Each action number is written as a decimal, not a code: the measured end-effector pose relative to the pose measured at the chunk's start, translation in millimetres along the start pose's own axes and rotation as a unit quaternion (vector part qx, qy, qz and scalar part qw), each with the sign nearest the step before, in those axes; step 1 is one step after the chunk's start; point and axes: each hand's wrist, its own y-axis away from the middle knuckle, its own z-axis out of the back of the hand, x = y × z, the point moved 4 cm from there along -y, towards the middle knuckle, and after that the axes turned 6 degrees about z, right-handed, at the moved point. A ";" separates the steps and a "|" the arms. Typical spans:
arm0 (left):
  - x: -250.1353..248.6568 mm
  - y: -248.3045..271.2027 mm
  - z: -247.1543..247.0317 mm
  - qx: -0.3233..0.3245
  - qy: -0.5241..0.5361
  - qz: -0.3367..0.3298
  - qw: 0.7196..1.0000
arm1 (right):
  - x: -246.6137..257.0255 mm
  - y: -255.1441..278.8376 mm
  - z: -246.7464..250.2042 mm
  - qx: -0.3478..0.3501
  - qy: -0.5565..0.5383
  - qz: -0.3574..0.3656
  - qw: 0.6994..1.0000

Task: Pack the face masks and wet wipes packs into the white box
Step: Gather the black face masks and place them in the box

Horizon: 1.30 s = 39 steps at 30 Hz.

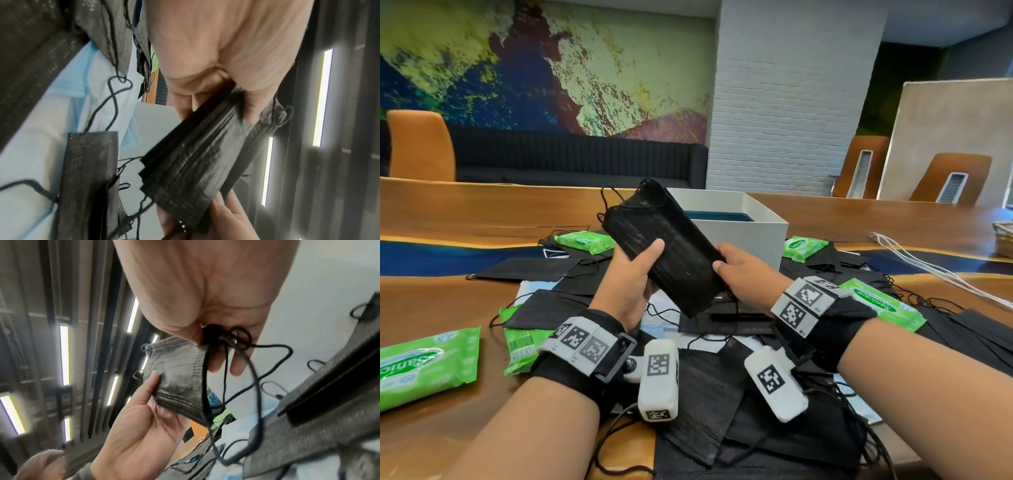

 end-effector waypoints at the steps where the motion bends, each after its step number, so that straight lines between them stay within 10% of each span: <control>1: 1.9 0.8 -2.8 0.015 -0.008 0.011 1.000 | -0.6 0.5 6.4 -0.015 -0.010 0.006 1.000; 11: -11.8 1.0 -40.5 0.038 0.039 0.010 0.998 | -6.5 8.7 48.3 -0.113 -0.214 0.009 0.970; 18: -23.2 2.2 -71.5 0.024 0.061 -0.019 0.998 | -3.4 20.9 38.0 -0.018 -0.393 -0.004 0.919; 26: -19.9 3.4 -104.8 0.031 -0.039 0.038 0.998 | -9.0 18.3 71.5 -0.136 -0.475 -0.012 0.870; 39: -27.9 5.8 -98.0 0.047 -0.202 0.089 0.974 | -41.9 19.3 102.2 -0.194 -0.281 -0.082 0.936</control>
